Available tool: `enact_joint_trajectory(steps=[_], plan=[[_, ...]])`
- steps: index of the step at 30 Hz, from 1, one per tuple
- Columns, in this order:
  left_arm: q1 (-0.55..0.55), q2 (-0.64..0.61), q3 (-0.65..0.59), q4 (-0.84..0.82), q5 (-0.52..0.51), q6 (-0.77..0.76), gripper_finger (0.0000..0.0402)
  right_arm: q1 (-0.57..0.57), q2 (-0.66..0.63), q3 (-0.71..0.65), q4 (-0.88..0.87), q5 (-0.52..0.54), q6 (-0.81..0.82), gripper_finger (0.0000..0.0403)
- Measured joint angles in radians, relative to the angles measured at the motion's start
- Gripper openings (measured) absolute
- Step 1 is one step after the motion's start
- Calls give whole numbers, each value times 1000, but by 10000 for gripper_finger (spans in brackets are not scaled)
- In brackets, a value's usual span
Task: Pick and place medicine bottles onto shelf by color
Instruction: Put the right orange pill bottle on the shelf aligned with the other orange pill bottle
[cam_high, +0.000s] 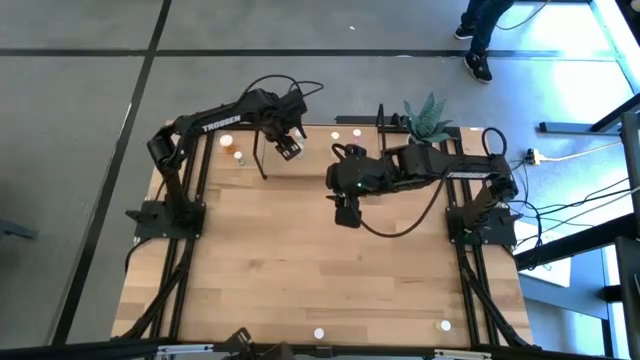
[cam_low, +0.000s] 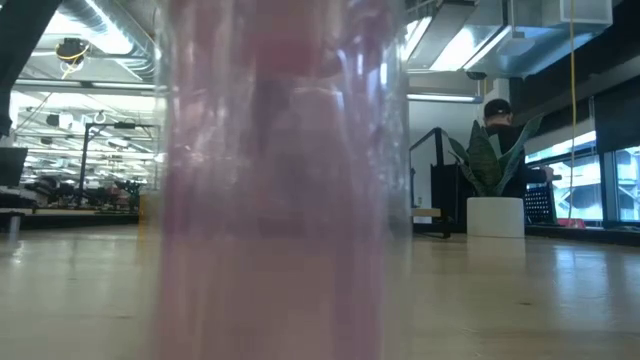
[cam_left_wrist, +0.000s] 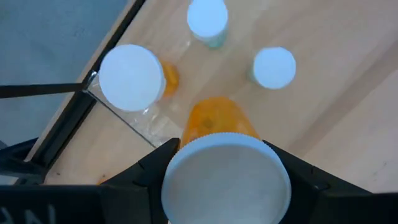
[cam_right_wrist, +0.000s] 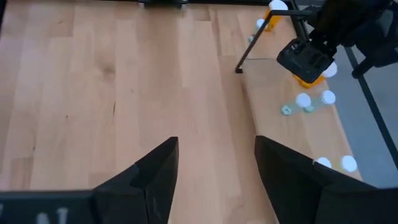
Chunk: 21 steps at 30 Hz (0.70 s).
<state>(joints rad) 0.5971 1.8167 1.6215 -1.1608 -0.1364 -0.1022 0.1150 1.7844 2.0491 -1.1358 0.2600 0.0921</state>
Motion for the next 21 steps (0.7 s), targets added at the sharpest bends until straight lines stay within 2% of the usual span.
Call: enact_joint_trajectory(steps=[21], plan=[[6,120,1,-9,-15,30,195,-28,1,0,2,8,-23,213]])
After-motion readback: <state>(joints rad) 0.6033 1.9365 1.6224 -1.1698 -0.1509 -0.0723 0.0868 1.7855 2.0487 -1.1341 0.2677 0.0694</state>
